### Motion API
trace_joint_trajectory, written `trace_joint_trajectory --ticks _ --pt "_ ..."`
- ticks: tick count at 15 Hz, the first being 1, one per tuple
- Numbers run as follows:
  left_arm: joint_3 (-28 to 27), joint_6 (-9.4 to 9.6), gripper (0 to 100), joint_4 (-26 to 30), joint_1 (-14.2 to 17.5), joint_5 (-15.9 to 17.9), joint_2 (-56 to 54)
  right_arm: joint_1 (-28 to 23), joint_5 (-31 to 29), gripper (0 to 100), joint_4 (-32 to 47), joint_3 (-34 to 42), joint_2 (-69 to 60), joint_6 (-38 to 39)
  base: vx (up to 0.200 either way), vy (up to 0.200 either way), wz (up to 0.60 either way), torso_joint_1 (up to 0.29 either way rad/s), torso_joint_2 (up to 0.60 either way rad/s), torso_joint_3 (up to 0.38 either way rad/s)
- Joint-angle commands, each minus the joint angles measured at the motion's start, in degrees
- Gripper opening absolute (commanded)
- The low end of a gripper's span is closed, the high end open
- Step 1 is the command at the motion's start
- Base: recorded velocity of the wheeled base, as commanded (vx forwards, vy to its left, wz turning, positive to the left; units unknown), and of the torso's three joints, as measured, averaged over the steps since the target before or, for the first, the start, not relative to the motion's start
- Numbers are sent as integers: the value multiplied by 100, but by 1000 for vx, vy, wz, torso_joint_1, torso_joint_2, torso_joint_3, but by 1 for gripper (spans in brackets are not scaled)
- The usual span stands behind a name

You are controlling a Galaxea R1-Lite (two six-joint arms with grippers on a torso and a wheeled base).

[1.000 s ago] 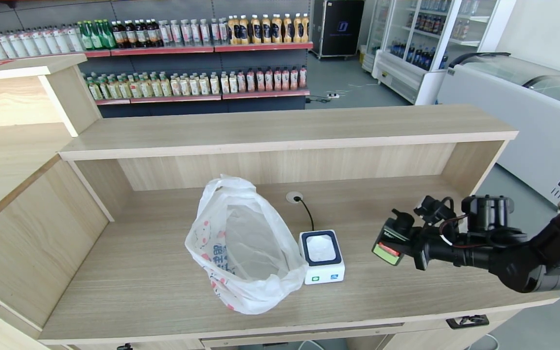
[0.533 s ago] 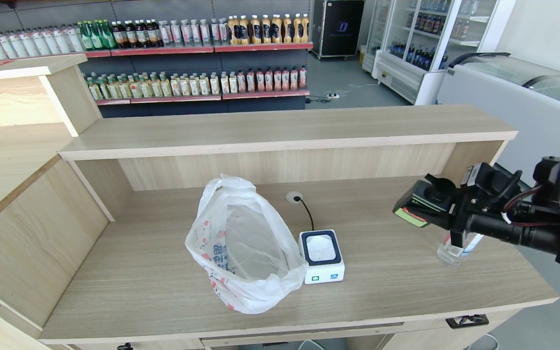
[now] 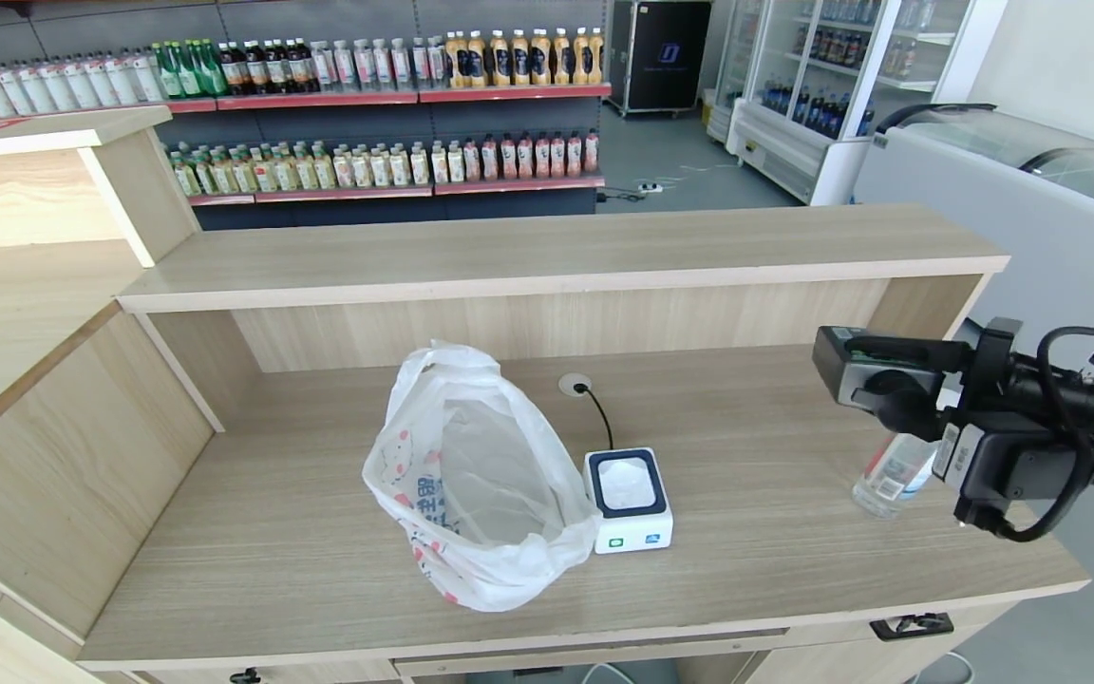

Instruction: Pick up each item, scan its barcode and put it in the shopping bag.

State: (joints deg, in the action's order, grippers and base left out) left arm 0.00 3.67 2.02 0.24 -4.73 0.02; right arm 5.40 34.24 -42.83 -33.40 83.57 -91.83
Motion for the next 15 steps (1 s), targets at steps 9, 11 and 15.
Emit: trace_joint_trajectory --ticks 9,11,15 --pt "0 2 100 0 2 -2 -2 2246 21 0 -2968 -334 450 -2471 0 0 0 0 0 0" --pt "0 2 100 0 2 -2 -2 2545 21 0 -3294 -325 652 -2594 0 0 0 0 0 0" --pt "0 2 100 0 2 -2 -2 3046 39 0 -3425 -281 863 -3297 0 0 0 0 0 0"
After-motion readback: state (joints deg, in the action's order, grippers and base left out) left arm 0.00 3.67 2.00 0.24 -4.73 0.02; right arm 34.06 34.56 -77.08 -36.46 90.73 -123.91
